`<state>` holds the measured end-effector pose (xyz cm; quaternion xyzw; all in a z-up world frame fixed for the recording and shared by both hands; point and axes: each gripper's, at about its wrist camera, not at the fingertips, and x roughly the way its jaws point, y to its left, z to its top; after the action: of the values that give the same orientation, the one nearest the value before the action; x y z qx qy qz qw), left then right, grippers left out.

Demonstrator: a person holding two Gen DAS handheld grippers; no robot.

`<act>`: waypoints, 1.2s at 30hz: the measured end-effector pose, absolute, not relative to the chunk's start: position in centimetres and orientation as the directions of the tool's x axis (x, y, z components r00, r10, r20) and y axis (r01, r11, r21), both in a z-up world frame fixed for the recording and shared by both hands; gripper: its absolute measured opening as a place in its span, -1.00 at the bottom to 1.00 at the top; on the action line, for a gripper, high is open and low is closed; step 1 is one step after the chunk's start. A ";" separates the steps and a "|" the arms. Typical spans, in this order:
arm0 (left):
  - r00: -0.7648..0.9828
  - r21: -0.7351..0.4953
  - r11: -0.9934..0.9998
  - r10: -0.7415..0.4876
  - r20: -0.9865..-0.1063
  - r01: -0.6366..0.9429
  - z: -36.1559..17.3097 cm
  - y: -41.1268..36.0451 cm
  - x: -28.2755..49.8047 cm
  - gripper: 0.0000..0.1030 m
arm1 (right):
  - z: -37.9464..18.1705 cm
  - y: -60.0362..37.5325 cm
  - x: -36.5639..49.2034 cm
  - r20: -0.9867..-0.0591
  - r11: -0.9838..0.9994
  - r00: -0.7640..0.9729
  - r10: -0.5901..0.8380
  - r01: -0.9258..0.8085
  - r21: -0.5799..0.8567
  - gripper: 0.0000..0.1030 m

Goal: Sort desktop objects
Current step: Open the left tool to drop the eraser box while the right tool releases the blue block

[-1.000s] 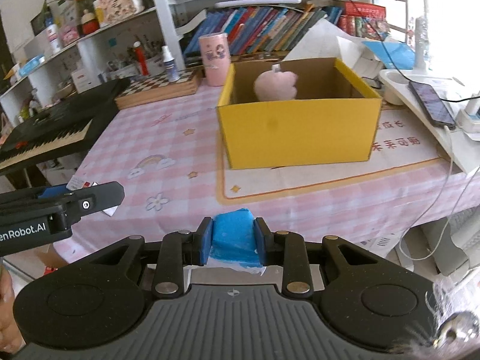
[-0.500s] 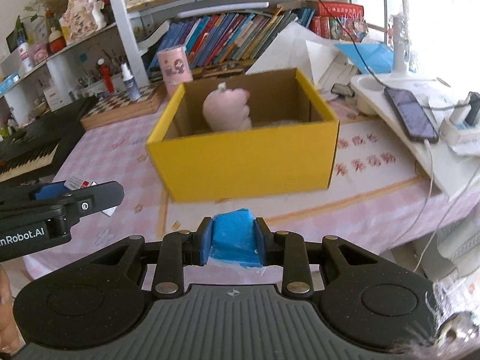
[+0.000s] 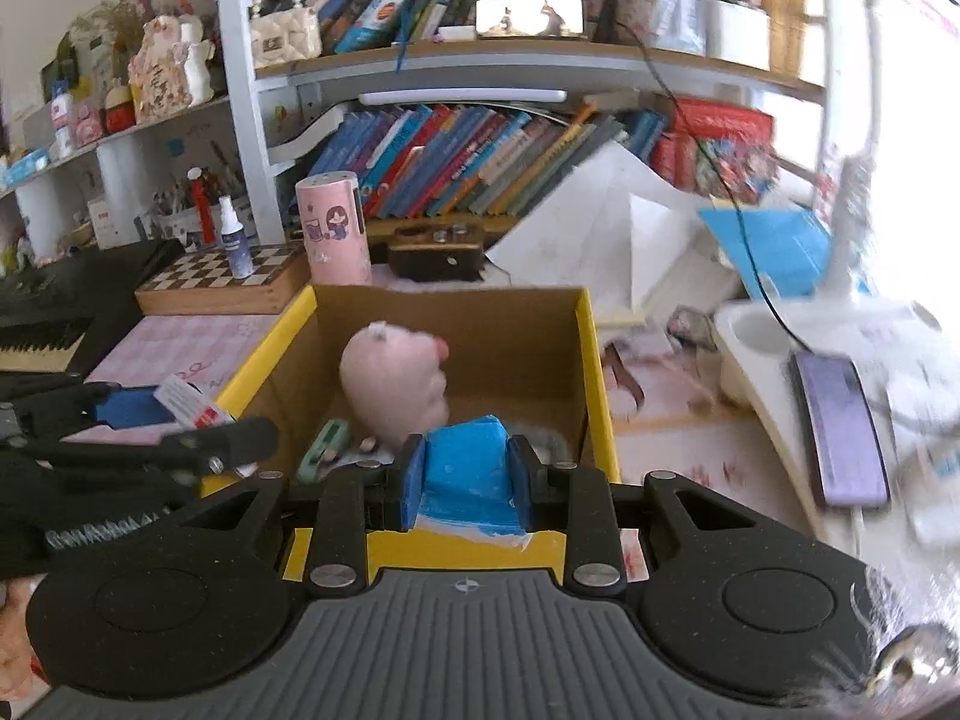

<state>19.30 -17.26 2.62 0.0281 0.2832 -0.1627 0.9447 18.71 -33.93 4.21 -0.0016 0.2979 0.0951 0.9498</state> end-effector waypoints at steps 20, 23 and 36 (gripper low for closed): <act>0.590 -0.090 0.963 -0.228 -0.775 0.254 -3.4 -21.6 27.6 0.05 | -1.1 -32.7 32.9 -0.827 0.828 0.486 0.282 -0.559 -0.046 -0.48; 0.590 -0.101 0.966 -0.227 -0.775 0.240 -3.8 -21.6 27.6 0.07 | -1.5 -32.5 33.0 -0.833 0.821 0.478 0.277 -0.568 -0.053 -0.48; 0.728 -0.098 0.970 -0.233 -0.645 0.223 1.1 -18.5 22.1 0.30 | 2.6 -33.4 28.4 -0.695 0.906 0.664 0.275 -0.420 -0.042 0.13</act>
<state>22.14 -18.46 1.11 -0.0069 0.3479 -0.1228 0.9294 28.35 -33.42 2.55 -0.0999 0.3620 0.1918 0.9067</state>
